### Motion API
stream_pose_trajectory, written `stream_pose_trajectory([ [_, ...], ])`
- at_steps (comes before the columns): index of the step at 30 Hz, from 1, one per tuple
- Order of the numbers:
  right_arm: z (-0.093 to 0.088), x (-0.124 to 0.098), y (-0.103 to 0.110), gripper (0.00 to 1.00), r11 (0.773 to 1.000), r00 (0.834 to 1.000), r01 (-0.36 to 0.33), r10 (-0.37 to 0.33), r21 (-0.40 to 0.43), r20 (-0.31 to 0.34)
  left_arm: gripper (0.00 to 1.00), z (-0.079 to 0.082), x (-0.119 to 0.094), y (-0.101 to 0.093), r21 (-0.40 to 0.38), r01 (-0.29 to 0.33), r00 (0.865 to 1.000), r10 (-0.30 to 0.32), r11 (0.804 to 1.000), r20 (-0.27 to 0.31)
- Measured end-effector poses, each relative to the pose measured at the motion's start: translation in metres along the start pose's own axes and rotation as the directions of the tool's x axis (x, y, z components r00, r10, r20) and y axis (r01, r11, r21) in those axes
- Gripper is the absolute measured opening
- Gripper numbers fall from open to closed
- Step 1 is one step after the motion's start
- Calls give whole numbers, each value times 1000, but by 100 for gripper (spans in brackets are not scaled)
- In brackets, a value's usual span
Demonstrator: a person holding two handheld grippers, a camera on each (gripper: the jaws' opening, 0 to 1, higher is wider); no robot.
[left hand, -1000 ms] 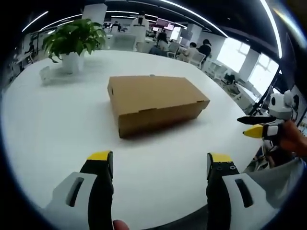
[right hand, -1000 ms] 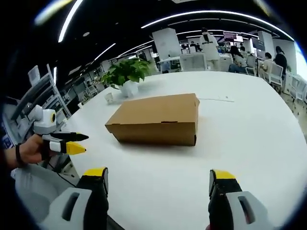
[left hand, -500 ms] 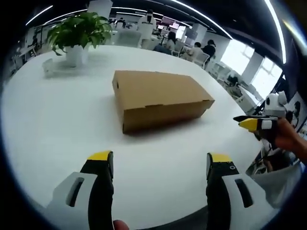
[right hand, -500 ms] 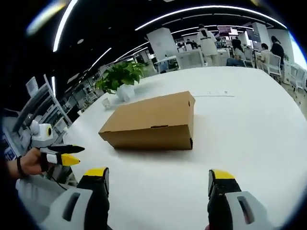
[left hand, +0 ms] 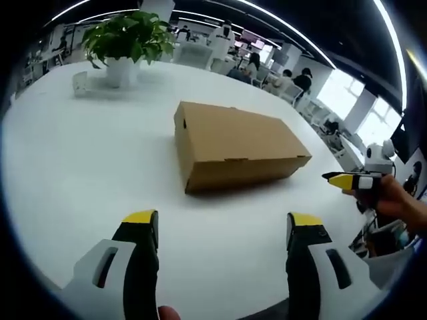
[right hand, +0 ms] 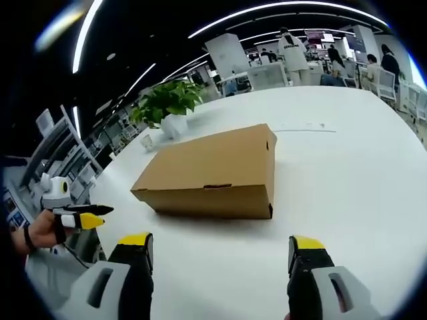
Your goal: Operate the shoe box by opening the lid, removing the specified soft item, and placing it in the target area until the item is outside and the box remains undamaged.
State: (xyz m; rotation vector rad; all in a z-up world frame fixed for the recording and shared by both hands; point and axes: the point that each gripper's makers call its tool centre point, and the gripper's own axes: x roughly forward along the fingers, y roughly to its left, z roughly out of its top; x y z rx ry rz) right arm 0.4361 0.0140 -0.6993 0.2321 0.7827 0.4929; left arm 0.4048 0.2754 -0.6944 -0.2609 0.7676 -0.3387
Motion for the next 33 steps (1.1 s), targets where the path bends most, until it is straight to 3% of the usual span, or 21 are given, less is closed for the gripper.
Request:
stream_pose_trajectory([
  [23, 32, 48, -9, 81, 1000, 999, -14, 14, 11, -31, 75, 65, 50, 16, 3, 18, 999, -18, 1000, 36],
  [33, 43, 63, -19, 81, 999, 999, -2, 4, 40, -42, 75, 70, 81, 21, -23, 24, 1000, -24, 999, 7],
])
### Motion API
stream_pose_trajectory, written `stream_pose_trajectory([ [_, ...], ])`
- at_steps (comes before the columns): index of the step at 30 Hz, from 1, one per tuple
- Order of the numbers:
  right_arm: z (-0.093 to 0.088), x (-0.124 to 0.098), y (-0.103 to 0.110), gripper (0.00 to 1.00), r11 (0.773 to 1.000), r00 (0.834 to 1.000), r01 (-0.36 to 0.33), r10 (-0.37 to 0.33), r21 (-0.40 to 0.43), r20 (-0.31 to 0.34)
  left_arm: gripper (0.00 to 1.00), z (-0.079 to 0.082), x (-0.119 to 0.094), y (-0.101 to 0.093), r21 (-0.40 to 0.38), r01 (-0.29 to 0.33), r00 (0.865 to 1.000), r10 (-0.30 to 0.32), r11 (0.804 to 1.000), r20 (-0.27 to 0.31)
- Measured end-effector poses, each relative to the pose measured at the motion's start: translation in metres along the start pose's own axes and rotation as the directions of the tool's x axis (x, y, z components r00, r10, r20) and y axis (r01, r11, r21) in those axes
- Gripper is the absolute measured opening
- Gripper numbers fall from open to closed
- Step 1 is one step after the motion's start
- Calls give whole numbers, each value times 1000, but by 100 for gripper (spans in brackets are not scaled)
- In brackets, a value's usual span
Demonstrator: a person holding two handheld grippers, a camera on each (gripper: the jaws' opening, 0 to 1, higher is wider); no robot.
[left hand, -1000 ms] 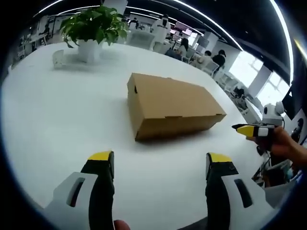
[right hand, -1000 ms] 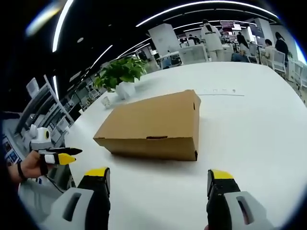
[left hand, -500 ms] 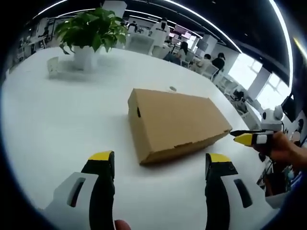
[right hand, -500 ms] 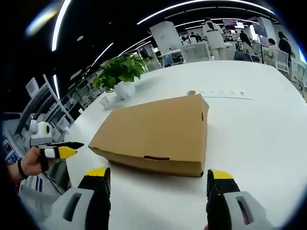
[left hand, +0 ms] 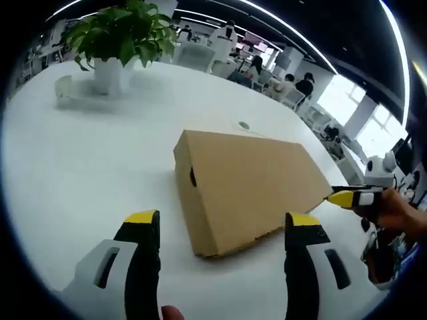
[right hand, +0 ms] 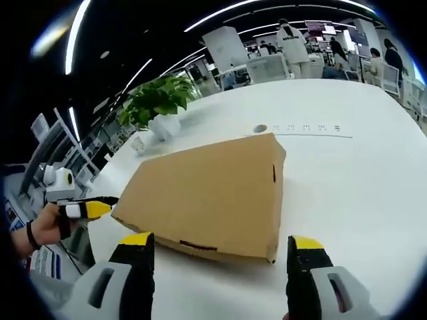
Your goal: Operate the shoe box by opening the lid, removing the specified soft item, and placing it in the target area until the item is outside and the box remains undamaged.
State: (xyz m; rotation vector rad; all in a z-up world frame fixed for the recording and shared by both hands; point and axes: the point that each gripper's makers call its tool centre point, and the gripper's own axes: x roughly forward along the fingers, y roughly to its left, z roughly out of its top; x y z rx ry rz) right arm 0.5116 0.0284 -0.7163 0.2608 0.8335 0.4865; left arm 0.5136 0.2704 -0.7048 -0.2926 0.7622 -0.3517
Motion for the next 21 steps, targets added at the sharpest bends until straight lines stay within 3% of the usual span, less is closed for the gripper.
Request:
stream_pose_trajectory([
  [9, 0, 19, -6, 79, 1000, 1000, 2, -1, 31, -26, 72, -1, 14, 4, -28, 10, 1000, -11, 1000, -22],
  [21, 4, 27, -6, 80, 998, 1000, -10, 11, 67, -23, 68, -5, 31, 2, -87, 42, 998, -46, 995, -41],
])
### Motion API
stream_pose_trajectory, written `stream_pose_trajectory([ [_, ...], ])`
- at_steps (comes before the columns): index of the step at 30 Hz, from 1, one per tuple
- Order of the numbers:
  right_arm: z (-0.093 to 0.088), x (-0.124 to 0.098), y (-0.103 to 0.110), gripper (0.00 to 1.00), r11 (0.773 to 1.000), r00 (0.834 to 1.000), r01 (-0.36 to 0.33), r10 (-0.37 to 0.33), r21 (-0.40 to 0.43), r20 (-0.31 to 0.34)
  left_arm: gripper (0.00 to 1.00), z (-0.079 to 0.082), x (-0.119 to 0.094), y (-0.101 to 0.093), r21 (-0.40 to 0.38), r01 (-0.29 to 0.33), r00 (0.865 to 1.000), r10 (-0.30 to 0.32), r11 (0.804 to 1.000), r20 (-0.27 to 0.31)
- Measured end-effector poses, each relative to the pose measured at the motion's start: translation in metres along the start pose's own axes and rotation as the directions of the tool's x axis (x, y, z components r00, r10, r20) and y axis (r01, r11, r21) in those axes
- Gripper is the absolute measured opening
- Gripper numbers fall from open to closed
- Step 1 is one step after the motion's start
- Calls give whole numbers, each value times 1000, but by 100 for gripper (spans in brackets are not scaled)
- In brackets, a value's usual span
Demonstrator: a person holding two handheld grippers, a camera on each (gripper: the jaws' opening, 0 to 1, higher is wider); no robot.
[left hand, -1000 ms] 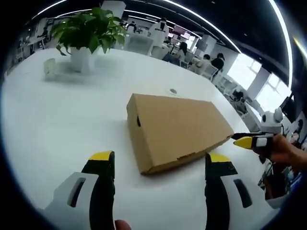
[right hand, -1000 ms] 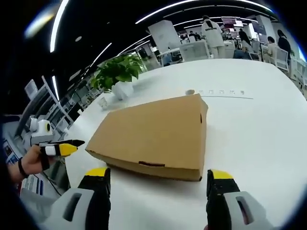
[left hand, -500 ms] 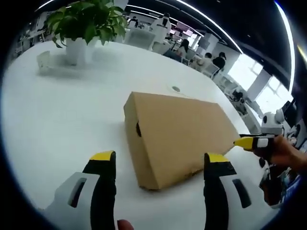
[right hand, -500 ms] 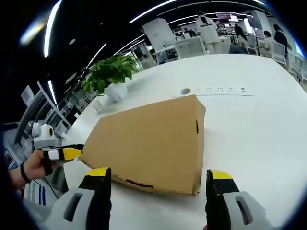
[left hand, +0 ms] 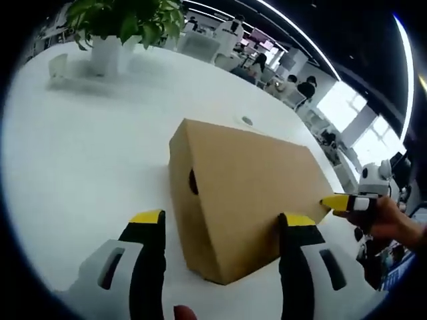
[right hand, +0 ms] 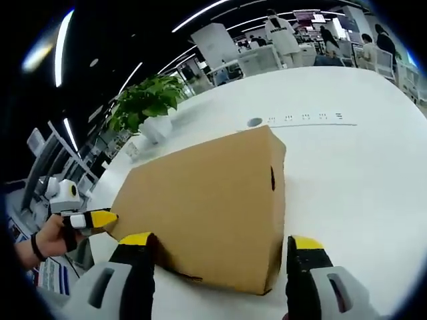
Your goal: Operate the shoe box by opening the lid, removing the specified soft item, and placing it in the target area until the item is outside and the box remains undamaged.
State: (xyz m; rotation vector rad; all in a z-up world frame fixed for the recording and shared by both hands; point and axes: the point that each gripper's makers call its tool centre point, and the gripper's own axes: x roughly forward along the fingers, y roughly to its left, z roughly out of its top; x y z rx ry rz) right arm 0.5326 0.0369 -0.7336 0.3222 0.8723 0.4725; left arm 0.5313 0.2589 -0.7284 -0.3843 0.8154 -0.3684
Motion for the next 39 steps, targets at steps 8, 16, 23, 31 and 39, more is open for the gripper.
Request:
stream_pose_trajectory([
  [8, -1, 3, 3, 80, 1000, 1000, -2, 2, 8, 10, 61, -2, 5, -8, -75, 35, 999, -33, 997, 23],
  [16, -2, 3, 6, 82, 1000, 999, 17, -17, 9, 39, 61, -3, 4, -10, -86, 35, 999, -31, 996, 40],
  [23, -1, 5, 6, 83, 999, 995, 40, -40, 9, 86, 60, -3, 5, -10, -93, 28, 998, -22, 995, 66],
  [31, -5, 5, 11, 83, 999, 995, 46, -47, 11, 90, 59, -4, 1, -8, -89, 26, 998, -21, 996, 55],
  [39, -11, 8, 23, 83, 999, 995, 44, -45, 8, 89, 59, -7, -9, 2, -88, 18, 999, -15, 996, 40],
])
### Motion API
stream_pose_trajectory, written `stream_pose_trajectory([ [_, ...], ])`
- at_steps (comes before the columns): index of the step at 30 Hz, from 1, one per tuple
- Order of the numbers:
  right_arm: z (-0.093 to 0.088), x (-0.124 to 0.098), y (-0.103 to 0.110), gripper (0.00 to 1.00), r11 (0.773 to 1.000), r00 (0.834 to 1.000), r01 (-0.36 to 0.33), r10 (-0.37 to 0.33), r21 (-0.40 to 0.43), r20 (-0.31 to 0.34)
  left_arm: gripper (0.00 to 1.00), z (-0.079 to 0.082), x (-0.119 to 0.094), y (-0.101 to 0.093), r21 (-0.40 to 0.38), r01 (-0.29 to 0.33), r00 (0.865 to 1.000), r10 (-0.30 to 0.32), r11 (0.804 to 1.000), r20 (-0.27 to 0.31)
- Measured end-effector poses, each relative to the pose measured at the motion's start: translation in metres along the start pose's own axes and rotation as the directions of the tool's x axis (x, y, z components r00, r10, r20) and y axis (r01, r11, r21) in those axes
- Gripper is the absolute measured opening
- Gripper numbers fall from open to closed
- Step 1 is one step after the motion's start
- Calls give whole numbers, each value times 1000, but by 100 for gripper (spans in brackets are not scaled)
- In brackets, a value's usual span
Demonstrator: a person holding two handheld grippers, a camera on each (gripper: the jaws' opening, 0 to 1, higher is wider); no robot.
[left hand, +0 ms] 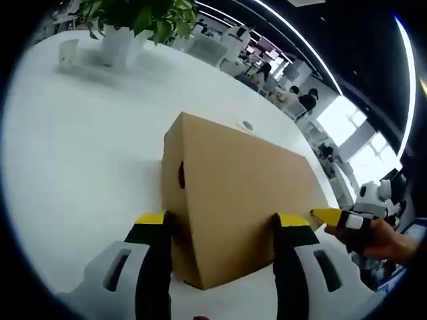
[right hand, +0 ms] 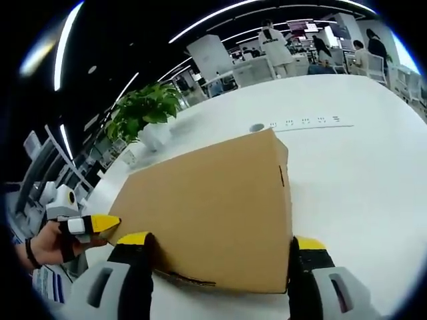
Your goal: Operate the shoe box by opening the lid, removing the specified soft item, and placing it in the target area until the item is outside and the box remains undamaged.
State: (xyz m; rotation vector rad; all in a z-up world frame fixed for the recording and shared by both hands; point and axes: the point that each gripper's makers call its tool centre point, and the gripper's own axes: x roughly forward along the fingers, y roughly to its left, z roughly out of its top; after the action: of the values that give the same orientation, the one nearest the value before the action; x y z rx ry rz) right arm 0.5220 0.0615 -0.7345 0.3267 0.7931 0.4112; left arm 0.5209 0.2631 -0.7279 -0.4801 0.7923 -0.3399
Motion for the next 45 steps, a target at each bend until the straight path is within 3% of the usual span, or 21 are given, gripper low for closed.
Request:
stream_pose_trajectory([
  [32, -43, 14, 85, 83, 997, 996, -65, 62, -52, -69, 58, -22, -81, 66, -53, -72, 997, 74, 996, 34],
  [45, -59, 12, 106, 82, 995, 994, -79, 73, -63, -83, 58, -32, -104, 81, -64, -93, 995, 94, 994, 25],
])
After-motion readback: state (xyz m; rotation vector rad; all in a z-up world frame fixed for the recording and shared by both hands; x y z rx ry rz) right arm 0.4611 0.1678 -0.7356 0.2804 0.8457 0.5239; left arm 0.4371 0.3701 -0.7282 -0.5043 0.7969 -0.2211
